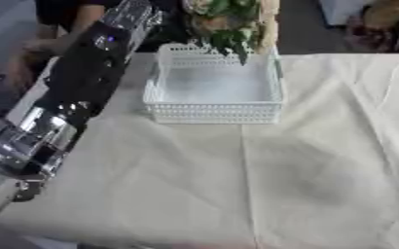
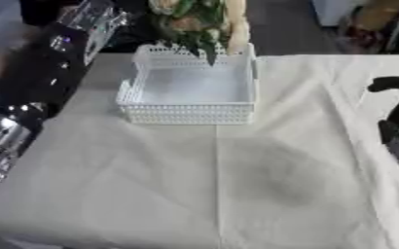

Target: Pick up objects on the table and place them in the box.

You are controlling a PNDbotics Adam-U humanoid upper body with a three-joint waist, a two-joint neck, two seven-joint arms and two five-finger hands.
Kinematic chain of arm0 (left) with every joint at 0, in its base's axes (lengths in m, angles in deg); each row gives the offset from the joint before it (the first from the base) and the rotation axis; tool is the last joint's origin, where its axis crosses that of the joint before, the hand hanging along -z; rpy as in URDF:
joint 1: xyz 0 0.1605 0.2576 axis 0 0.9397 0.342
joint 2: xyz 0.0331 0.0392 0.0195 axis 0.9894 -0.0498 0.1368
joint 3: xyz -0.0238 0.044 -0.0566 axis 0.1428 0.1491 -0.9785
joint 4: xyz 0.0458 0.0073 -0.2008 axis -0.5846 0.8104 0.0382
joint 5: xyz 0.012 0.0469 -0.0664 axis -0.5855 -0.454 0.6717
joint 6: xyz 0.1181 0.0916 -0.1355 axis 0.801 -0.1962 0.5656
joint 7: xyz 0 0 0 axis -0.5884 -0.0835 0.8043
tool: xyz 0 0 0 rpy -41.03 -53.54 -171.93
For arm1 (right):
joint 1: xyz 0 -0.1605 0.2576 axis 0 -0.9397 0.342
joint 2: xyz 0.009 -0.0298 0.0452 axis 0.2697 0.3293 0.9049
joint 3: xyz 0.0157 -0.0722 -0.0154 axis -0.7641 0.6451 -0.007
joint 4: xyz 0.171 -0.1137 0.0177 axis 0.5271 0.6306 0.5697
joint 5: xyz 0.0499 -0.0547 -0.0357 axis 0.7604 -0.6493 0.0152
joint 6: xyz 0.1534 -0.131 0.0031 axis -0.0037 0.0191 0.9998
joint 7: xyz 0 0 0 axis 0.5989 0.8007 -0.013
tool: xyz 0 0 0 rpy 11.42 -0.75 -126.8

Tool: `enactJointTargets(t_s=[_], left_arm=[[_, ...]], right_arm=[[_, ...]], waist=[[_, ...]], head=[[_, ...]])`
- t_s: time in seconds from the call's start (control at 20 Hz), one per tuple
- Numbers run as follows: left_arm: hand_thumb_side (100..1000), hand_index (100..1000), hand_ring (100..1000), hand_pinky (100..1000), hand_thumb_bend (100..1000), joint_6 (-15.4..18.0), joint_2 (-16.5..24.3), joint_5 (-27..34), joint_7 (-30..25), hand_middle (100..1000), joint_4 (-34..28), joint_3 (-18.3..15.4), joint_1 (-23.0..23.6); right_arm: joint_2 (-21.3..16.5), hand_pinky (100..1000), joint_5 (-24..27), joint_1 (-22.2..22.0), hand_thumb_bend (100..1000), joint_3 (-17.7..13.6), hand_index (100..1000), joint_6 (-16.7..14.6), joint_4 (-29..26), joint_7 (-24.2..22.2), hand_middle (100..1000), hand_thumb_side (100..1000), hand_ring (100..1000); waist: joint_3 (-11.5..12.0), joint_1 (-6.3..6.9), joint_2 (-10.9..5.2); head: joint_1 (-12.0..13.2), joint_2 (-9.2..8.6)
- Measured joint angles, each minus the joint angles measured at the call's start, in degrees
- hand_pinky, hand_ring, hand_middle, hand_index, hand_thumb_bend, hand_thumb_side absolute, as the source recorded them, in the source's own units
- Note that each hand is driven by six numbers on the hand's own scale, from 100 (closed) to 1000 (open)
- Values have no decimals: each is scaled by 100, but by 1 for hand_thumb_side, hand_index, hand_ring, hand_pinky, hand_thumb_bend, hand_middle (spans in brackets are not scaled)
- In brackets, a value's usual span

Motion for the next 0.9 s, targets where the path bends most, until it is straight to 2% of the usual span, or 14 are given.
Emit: enactJointTargets(t_s=[0.05,0.1,0.15,0.2,0.25,0.3,0.35,0.4,0.45,0.5,0.55,0.6,0.65,0.9], left_arm=[[1000,956,987,1000,869,19,0,1,36,962,-9,6,10],[843,910,929,946,878,58,0,-2,53,907,-8,17,28],[907,891,909,949,880,91,0,-10,82,869,-9,28,31],[926,881,888,952,856,81,0,-16,142,867,-10,21,39],[778,891,896,925,879,53,0,-16,172,880,14,7,52],[879,888,908,959,846,13,0,-20,216,878,37,3,51],[878,876,889,936,776,-25,0,-32,247,880,63,3,51],[797,873,898,940,784,-50,0,-28,207,891,120,2,51],[769,931,953,952,808,-67,0,-21,140,963,165,1,51],[757,940,955,952,803,-81,0,-23,118,969,166,1,51],[868,917,936,955,703,-105,0,-29,123,935,154,0,53],[855,928,981,971,740,-137,0,-24,77,984,171,-11,61],[783,920,972,957,769,-161,0,-13,-3,970,210,-25,68],[815,937,973,966,733,-203,0,-51,25,975,178,-37,69]], right_arm=[[0,522,0,0,100,0,944,0,0,0,842,318,529],[0,523,0,0,100,0,944,0,0,0,842,317,529],[0,522,0,-1,100,0,944,0,0,0,842,318,529],[0,521,0,-1,100,0,944,0,0,0,842,316,528],[0,521,0,-1,100,0,944,0,0,0,842,317,528],[0,522,0,-1,100,0,944,0,0,0,842,318,528],[0,522,0,-1,100,0,944,0,0,0,842,318,528],[0,521,0,-2,100,0,944,0,1,0,842,318,528],[0,520,0,-2,100,0,944,0,1,0,842,318,527],[0,520,0,-2,100,0,944,0,1,0,842,317,527],[0,522,0,-2,100,0,944,0,1,0,842,316,528],[0,520,0,-2,100,0,944,0,1,0,842,316,527],[0,520,0,-2,100,0,944,0,2,0,842,316,527],[0,520,-2,-2,100,0,944,0,2,-1,842,316,527]], waist=[[0,2,-4],[0,5,-10],[1,6,-13],[1,6,-13],[2,6,-14],[2,7,-15],[2,10,-16],[2,15,-21],[2,19,-23],[2,19,-23],[2,19,-23],[2,20,-24],[2,23,-24],[2,27,-24]], head=[[0,0],[0,0],[0,0],[0,0],[0,0],[0,0],[0,0],[0,0],[0,0],[0,0],[0,0],[0,0],[-1,0],[-6,0]])
